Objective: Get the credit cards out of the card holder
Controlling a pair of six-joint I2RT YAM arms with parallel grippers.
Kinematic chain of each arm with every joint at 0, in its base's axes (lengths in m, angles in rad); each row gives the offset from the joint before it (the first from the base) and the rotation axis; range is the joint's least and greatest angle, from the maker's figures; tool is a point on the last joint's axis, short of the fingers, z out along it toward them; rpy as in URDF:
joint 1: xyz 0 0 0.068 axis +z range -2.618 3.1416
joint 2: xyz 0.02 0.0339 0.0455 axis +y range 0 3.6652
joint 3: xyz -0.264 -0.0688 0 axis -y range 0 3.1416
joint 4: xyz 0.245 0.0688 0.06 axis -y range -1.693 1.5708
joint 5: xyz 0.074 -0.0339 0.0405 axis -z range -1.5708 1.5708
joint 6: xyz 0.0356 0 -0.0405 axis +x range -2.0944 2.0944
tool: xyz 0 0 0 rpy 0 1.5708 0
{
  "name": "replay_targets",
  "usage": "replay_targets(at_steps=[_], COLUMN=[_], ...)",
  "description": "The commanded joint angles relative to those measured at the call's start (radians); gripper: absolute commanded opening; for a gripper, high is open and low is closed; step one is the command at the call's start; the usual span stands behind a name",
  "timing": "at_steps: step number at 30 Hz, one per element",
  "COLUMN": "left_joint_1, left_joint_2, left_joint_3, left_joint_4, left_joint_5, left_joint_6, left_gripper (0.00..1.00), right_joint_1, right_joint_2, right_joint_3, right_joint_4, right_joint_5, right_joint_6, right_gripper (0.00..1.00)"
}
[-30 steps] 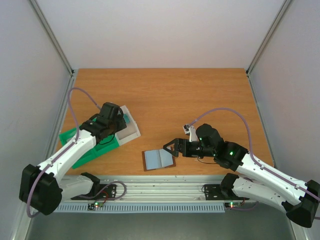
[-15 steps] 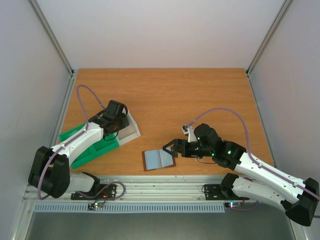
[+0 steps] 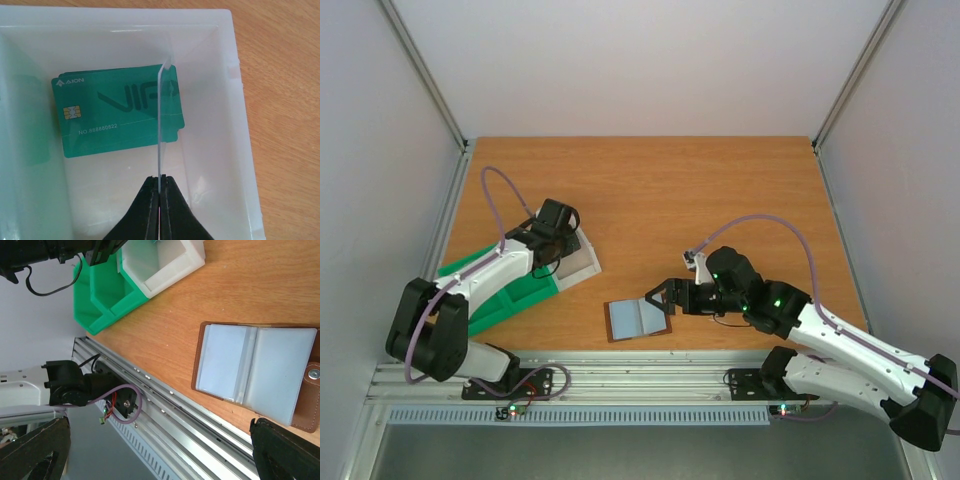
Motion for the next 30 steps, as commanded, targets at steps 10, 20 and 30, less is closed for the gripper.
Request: replay_targets(at_steps=[10,20,30], left_joint_1=[0.003,0.003,0.004], left_joint_2=[0.018,0.051,0.077], left_joint_3=[0.019,0.029,0.04], left_joint_4=[-0.004,-0.01,-0.028], left_joint_5=[-0.072,-0.095,-0.096], left_joint_6=[-0.002,0.013,0.019], left_gripper=[0.09,0.1,0.13], right_joint_1=[0.001,0.001,0.001], right_joint_2=[0.043,0.042,0.064], right_joint_3=[0.022,0.009,0.015], right_joint_4=[0.029,0.037,0.014], right_joint_5=[-0.014,-0.011,-0.005], right_joint_6=[0.01,0.01,-0.007], right_gripper=[0.98,0.99,0.99])
